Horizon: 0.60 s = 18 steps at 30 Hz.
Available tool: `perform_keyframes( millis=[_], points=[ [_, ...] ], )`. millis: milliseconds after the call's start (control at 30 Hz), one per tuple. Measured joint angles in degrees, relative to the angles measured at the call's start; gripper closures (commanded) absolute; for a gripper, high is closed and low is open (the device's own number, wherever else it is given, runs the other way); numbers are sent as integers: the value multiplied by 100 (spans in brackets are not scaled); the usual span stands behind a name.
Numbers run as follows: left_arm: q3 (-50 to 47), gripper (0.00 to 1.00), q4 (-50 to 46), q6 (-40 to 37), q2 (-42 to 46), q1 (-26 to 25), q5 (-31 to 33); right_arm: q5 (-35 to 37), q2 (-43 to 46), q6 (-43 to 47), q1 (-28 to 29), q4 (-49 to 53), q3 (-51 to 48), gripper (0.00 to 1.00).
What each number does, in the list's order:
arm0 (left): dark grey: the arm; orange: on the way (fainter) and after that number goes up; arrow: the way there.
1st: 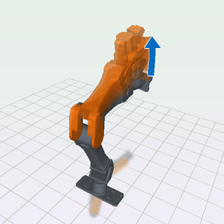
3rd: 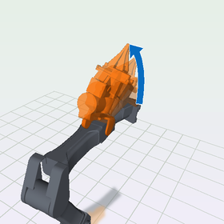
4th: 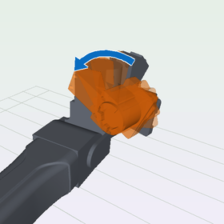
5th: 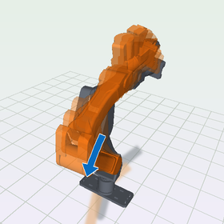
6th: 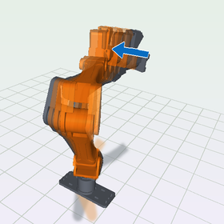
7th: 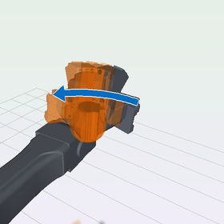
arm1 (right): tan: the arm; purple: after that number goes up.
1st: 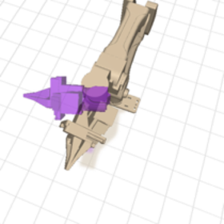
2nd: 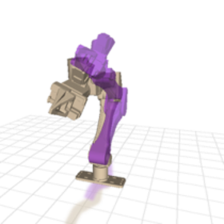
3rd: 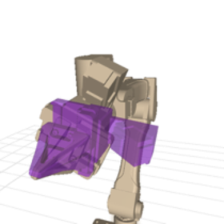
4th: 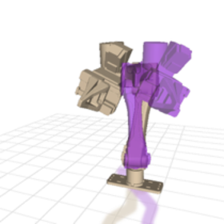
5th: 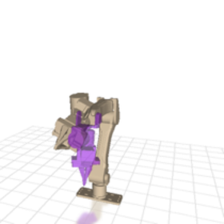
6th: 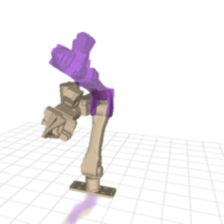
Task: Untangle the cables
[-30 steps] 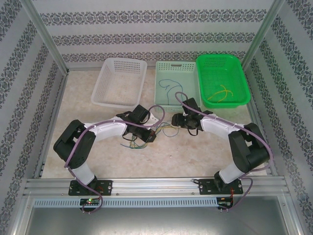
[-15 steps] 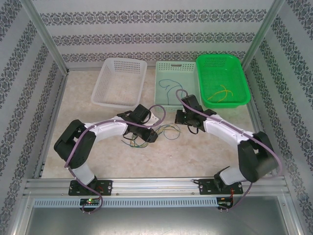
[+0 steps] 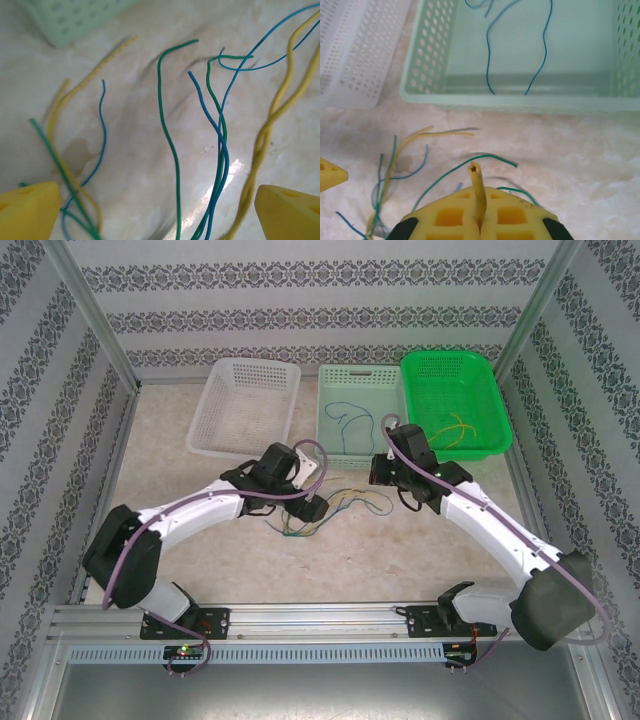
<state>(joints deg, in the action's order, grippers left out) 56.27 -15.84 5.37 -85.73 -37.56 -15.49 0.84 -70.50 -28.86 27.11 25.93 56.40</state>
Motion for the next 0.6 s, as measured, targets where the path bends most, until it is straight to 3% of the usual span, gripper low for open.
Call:
perform_keyframes(
  millis=[233, 600],
  points=[
    [138, 0, 369, 90, 227, 0, -409, -7, 0, 146, 33, 48, 109, 96],
    [1088, 20, 492, 15, -1047, 0, -2037, -133, -203, 232, 81, 46, 321, 96]
  ],
)
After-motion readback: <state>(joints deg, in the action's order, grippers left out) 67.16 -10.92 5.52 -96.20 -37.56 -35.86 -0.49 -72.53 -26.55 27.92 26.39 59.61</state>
